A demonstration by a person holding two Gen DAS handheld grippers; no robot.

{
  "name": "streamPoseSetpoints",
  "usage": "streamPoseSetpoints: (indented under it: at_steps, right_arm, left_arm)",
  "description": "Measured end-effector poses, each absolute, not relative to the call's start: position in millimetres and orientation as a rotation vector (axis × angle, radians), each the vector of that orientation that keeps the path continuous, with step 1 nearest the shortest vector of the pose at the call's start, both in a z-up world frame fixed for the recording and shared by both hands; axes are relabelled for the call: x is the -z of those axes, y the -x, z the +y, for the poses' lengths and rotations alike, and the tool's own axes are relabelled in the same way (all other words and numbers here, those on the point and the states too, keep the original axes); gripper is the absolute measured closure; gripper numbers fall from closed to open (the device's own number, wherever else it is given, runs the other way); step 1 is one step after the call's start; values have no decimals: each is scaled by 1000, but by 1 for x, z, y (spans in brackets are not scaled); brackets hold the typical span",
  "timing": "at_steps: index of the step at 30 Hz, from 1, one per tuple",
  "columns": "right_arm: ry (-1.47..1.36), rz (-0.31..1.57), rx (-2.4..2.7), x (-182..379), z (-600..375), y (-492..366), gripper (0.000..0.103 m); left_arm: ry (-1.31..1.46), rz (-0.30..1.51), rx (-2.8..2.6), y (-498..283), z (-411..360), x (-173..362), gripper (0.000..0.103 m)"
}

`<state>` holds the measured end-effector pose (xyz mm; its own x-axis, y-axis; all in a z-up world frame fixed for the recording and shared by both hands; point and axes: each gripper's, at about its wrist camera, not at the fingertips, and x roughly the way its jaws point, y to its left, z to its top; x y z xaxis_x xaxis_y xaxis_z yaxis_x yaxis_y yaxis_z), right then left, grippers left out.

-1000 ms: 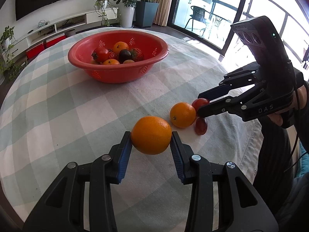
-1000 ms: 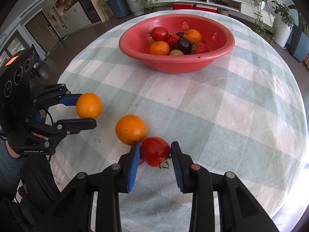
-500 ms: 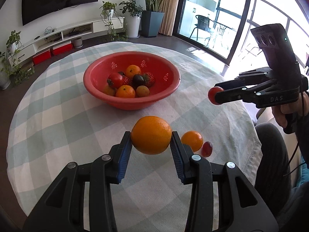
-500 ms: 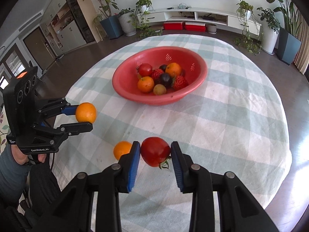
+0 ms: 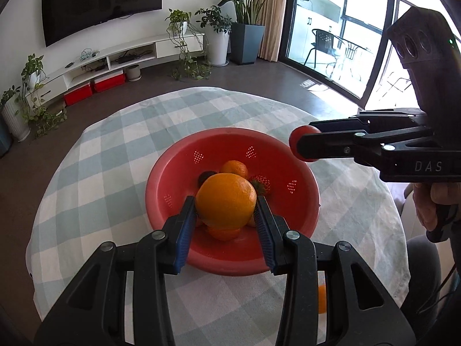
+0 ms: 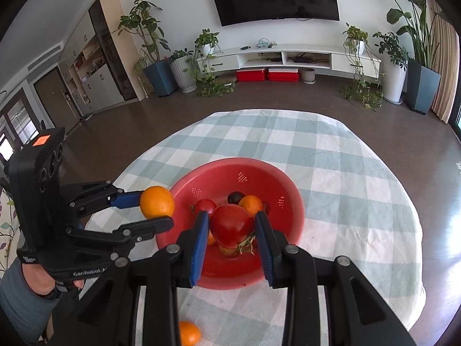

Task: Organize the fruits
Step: 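Carry the orange and tangerine over the colander and release both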

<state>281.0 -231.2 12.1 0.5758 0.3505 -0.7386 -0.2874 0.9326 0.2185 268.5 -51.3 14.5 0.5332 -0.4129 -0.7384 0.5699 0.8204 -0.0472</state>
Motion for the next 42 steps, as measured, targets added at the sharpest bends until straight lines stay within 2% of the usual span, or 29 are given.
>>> streamPoseSetpoints:
  at_steps: [6, 17, 27, 31, 36, 39, 40, 42]
  right_arm:
    - [-108, 947, -342, 18, -228, -315, 68]
    - [-35, 1004, -297, 52, -218, -326, 68]
    - [-26, 994, -294, 52, -219, -324, 67]
    - [-30, 999, -291, 53, -220, -324, 65]
    - [-34, 993, -280, 50, -223, -321, 64]
    - [-40, 986, -274, 45, -226, -316, 64]
    - [-42, 982, -273, 43, -227, -314, 62]
    - [-51, 963, -270, 36, -230, -305, 51]
  left_arm:
    - [-279, 857, 606, -275, -81, 13, 65]
    - [-309, 894, 625, -282, -96, 44, 64]
    - [-309, 898, 615, -287, -97, 51, 64]
    - [-298, 887, 594, -289, -94, 51, 45]
    - [-289, 884, 594, -287, -91, 48, 45]
    - [-283, 870, 592, -282, -90, 43, 37]
    - [-280, 863, 591, -279, -89, 41, 34]
    - [-270, 848, 586, -272, -85, 35, 30]
